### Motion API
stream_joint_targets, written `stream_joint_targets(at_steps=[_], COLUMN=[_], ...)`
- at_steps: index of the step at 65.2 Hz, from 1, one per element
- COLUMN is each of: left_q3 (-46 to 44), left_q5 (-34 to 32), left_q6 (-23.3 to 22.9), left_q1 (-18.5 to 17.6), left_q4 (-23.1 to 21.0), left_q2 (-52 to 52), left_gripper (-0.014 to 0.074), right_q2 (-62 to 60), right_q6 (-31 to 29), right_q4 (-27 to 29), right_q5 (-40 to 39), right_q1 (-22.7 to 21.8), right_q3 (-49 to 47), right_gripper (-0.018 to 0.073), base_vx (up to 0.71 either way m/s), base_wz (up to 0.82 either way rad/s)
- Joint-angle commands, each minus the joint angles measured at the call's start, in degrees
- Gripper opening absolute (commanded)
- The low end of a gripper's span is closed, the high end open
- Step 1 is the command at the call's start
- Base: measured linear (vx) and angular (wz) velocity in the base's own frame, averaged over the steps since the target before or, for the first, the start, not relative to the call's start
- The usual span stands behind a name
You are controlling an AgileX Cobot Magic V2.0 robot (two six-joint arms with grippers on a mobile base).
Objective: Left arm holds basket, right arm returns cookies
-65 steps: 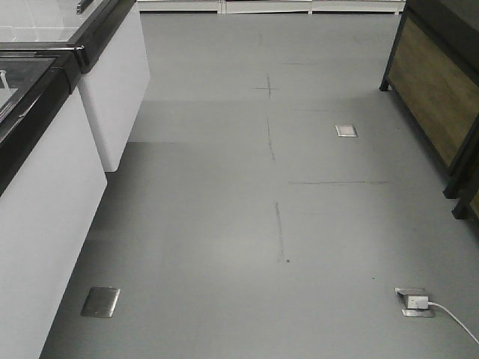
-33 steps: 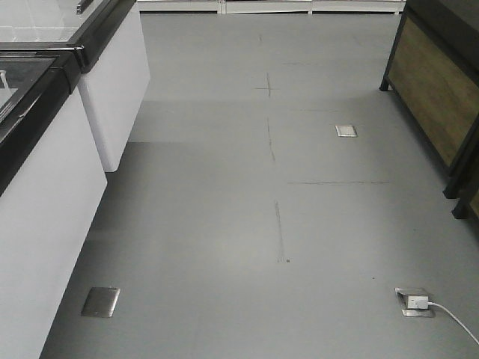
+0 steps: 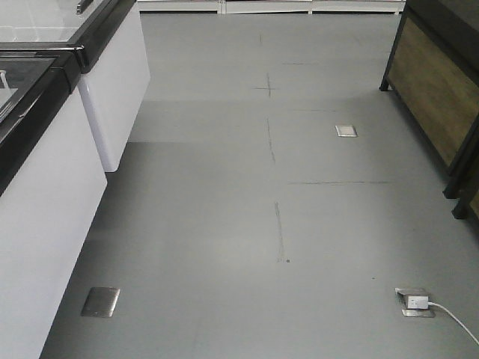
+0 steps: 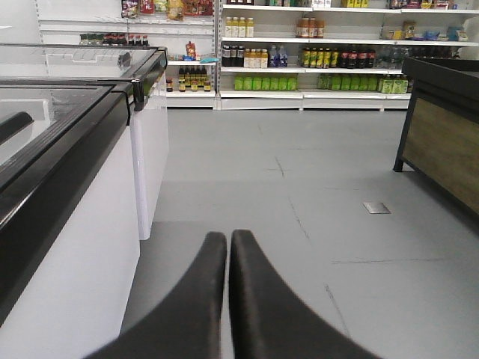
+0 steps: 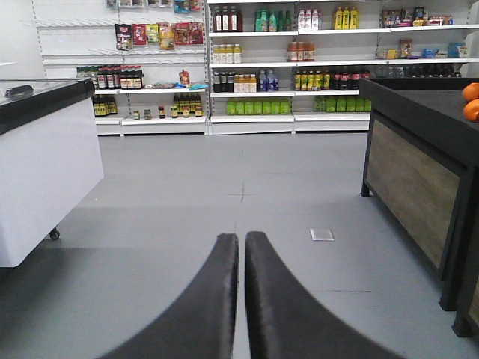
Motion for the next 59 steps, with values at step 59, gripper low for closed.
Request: stream_joint_targets(at_steps=[59], left_q3=[-2.1], left_q5=[-5.6], left_q6=[1.8], left_q1=[0.0], left_q4=[0.0], left_q2=[-1.0], left_gripper=[-0.0006], right_q2=[-0.7], right_q6=[-0.6], right_q4=[-0.5], right_q5=[-4.2], right_q1=[-0.1], right_q3=[1.0], right_gripper=[-0.0011], base_vx=[0.0], base_wz=[0.0])
